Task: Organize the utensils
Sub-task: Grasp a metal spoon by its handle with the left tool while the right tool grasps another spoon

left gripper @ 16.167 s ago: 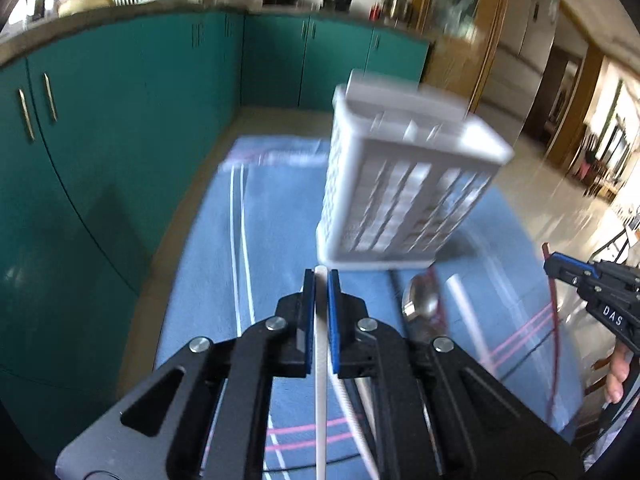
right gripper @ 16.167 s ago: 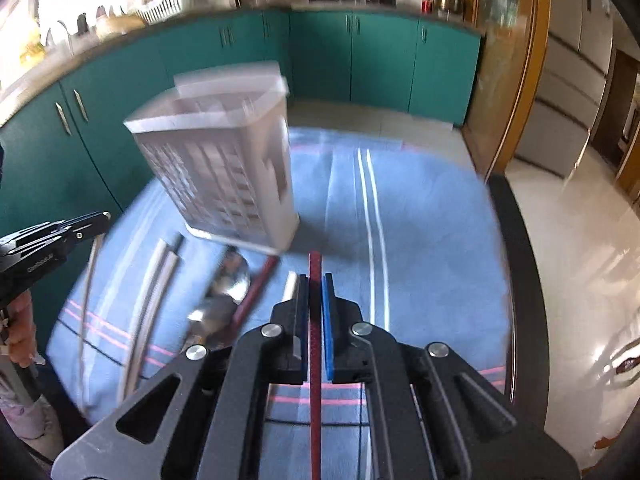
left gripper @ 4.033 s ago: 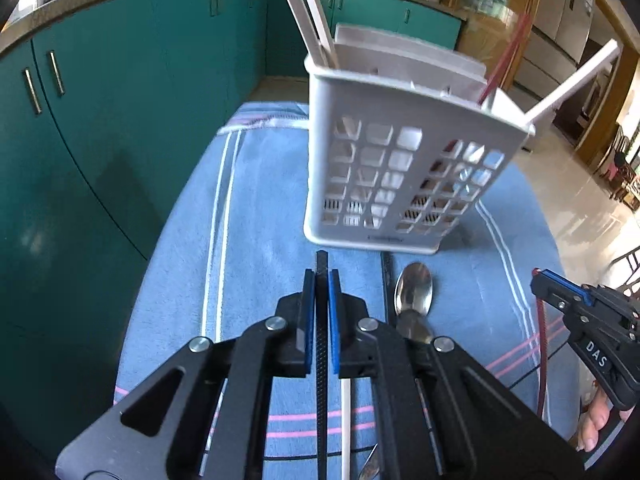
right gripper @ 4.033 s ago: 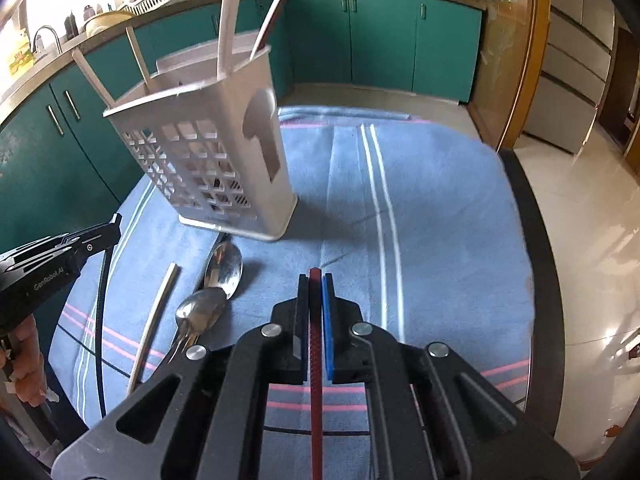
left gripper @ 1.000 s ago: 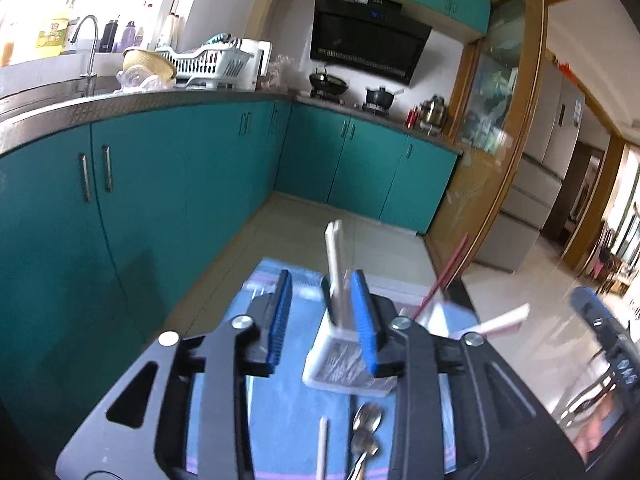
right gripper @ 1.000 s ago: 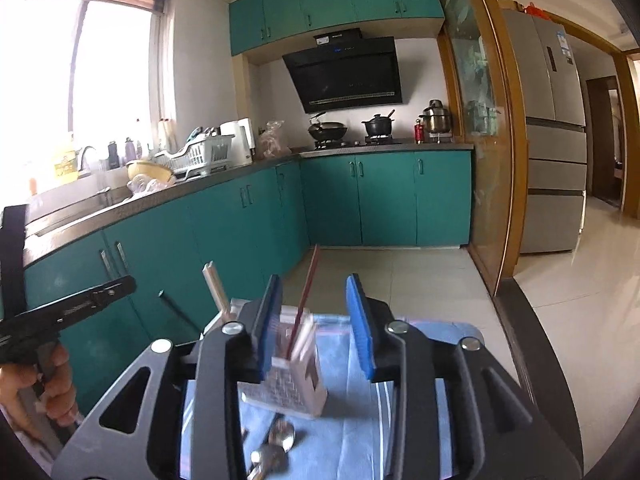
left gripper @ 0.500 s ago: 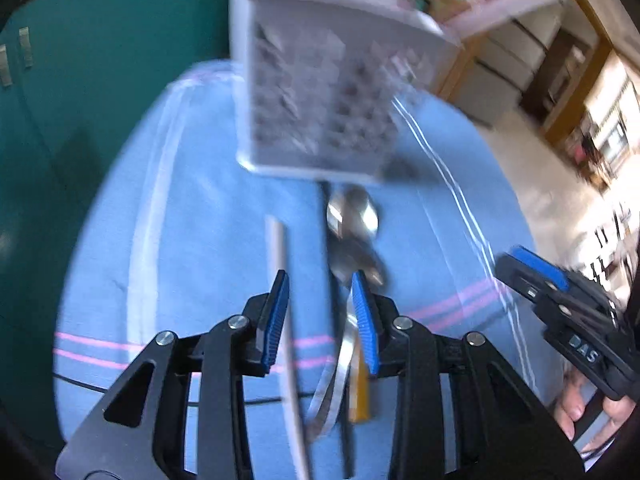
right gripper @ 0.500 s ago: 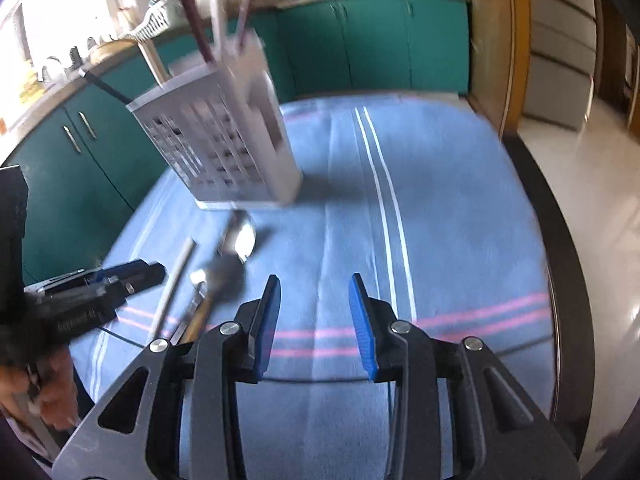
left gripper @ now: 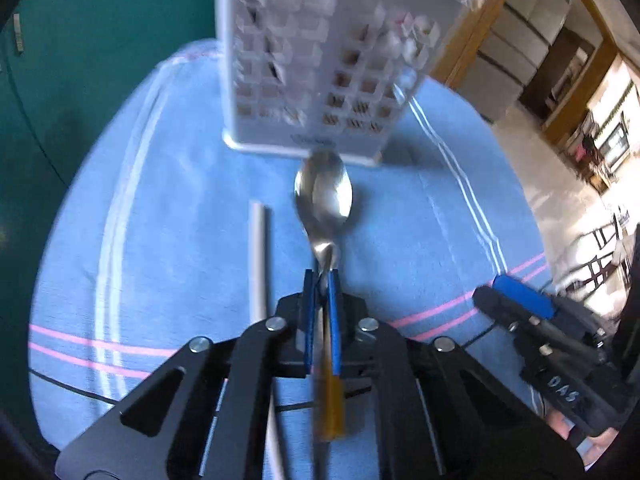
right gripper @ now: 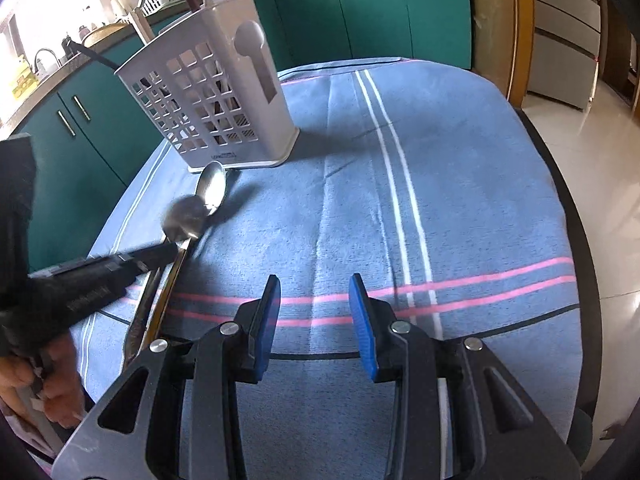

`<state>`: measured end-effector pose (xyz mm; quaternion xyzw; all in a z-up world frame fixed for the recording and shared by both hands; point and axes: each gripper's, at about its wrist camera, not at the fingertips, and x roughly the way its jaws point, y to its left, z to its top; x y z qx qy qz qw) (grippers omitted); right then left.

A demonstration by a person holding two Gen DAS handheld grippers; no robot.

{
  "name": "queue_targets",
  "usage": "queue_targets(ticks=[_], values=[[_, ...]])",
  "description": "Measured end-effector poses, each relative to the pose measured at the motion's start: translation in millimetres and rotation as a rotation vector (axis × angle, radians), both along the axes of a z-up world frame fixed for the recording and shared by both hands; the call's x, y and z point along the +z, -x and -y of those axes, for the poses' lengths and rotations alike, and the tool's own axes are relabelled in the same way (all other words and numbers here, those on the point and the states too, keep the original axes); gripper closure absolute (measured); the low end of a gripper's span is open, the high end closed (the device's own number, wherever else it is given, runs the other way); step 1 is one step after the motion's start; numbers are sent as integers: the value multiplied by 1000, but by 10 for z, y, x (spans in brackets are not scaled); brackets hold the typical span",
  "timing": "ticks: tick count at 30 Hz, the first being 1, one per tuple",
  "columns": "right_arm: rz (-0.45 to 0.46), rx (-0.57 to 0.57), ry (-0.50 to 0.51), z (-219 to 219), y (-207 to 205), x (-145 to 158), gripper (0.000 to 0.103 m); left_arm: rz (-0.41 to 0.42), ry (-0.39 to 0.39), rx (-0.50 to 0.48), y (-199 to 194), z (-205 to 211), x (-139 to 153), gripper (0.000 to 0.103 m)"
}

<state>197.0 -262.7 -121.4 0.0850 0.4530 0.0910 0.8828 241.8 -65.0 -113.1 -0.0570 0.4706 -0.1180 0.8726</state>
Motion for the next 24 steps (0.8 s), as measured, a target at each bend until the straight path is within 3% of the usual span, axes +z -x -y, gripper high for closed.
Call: queue_targets(ticks=[5,12,14,18,22,23,24], values=[[-10,15,-3,-79,-56,-21,68,22,-8,42,44,-183,92,97],[-10,57,-37,-256,-203,4,63,-30,25,108,-4,-432,-43,92],[3,85,-38,-369,-342,23,62,-34,41,122,19,-489,-65,87],[35,110,-47,-525,-799,26,45,-35,53,135,72,-580,-81,86],[11,149,-61,-608,-1134,-58,45,-32,63,140,61,-666,-58,84],[-13,172,-72,-636,-1187,-101,48,-30,64,140,39,-676,-50,84],[-35,185,-80,-656,-1207,-137,69,-28,66,137,1,-675,-35,84]])
